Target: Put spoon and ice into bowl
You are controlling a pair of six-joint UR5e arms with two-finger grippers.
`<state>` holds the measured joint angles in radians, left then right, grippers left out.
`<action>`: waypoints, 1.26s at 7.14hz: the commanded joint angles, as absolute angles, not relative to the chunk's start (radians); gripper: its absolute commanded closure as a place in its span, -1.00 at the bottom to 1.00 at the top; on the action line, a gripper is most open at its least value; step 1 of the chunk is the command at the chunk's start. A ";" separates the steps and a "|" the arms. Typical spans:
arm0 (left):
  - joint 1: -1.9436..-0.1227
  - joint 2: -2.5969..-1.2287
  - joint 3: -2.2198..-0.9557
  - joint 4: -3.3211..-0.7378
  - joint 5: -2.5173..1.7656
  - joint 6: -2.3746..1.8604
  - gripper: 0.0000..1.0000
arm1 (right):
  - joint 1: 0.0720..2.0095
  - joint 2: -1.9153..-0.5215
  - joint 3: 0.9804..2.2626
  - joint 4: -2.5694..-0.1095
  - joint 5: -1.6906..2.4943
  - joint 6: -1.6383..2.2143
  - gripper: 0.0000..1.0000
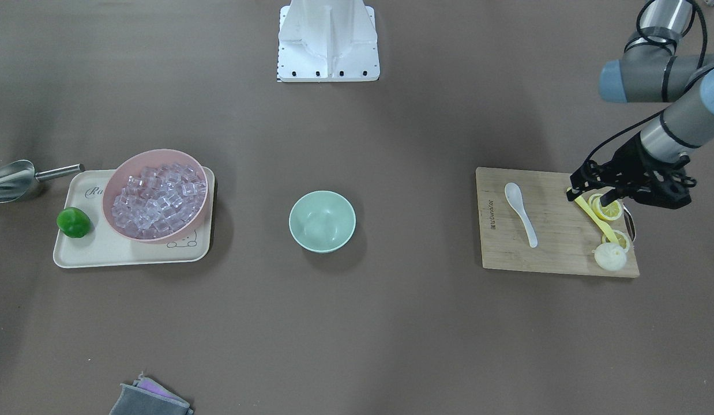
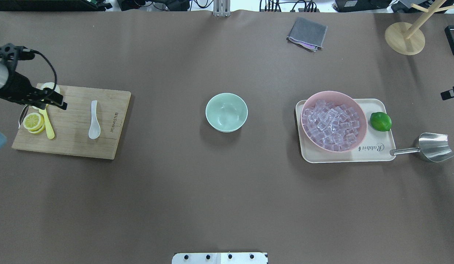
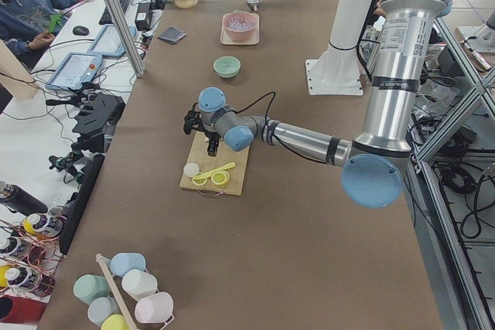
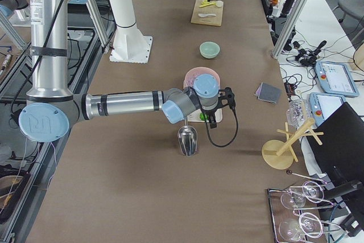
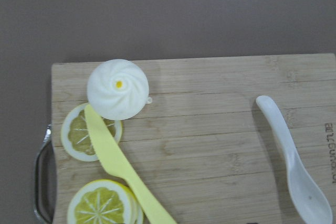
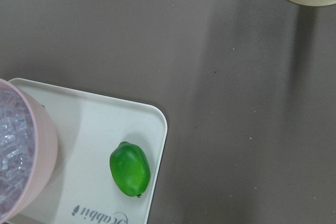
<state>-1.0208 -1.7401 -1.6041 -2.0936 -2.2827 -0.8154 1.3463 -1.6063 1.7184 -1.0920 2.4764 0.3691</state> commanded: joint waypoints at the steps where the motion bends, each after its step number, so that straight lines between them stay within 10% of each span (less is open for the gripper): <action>1: -0.935 -1.842 -1.539 -2.089 -2.214 -1.009 -0.53 | 1.272 -1.562 1.732 -1.091 2.435 0.486 -0.98; 5: -0.873 -1.853 -1.491 -2.098 -2.142 -1.048 -0.13 | 1.194 -1.546 1.769 -1.091 2.379 0.575 -0.98; 6: -0.868 -1.853 -1.499 -2.091 -2.141 -1.049 0.89 | 1.193 -1.546 1.770 -1.091 2.379 0.575 -0.98; 9: -0.867 -1.896 -1.493 -2.071 -2.179 -1.048 1.00 | 1.180 -1.533 1.779 -1.091 2.364 0.615 -0.98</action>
